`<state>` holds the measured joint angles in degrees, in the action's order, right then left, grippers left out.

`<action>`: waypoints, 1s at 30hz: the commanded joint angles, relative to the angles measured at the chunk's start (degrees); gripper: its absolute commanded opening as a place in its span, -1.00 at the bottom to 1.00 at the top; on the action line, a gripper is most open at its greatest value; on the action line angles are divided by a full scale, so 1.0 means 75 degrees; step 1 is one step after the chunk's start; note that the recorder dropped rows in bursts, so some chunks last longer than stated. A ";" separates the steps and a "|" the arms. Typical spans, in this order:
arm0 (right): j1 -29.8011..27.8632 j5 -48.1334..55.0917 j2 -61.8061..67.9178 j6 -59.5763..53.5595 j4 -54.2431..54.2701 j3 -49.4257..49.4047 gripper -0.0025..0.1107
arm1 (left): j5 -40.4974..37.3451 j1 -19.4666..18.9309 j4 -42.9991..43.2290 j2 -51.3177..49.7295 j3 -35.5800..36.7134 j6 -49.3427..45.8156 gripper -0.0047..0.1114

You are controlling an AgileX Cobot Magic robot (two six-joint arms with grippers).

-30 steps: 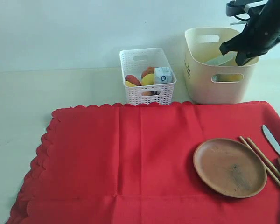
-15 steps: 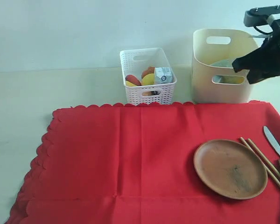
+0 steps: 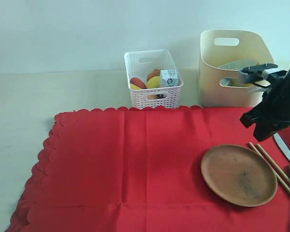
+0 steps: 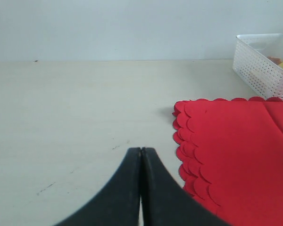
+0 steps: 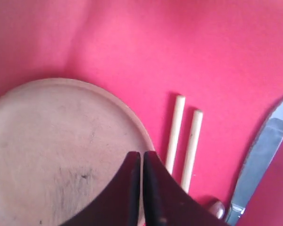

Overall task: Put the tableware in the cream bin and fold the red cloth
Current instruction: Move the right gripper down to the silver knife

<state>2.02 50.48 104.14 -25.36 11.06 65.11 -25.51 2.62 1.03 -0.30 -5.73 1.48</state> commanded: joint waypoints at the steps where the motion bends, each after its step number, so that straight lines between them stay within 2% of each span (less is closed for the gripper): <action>1: -0.0005 -0.0108 0.0087 0.0882 -0.0548 -0.0021 -0.86 | 0.0090 -0.0011 -0.0034 0.0039 0.0019 -0.0004 -0.92; 4: -0.0005 0.0008 0.0087 0.2057 -0.1003 -0.0021 -0.86 | 0.0090 -0.0011 -0.0034 0.0039 0.0019 -0.0004 -0.92; 8: -0.0005 0.0246 0.0072 0.2277 -0.1889 -0.0021 -0.86 | 0.0090 -0.0011 -0.0034 0.0039 0.0019 -0.0004 -0.92; 15: -0.0184 0.0170 0.0072 0.3665 -0.3385 -0.0287 -0.86 | 0.0090 -0.0011 -0.0034 0.0039 0.0019 -0.0004 -0.92; 21: -0.0902 -0.0150 0.0061 0.3789 -0.2844 -0.0553 -0.86 | 0.0090 -0.0011 -0.0034 0.0039 0.0019 -0.0004 -0.92; 30: -0.0953 -0.0178 -0.0016 0.3775 -0.2716 -0.0553 -0.84 | 0.0090 -0.0011 -0.0034 0.0039 0.0019 -0.0004 -0.92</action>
<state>-4.81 49.64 104.56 2.71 -9.67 61.11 -25.51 2.62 1.03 -0.30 -5.73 1.48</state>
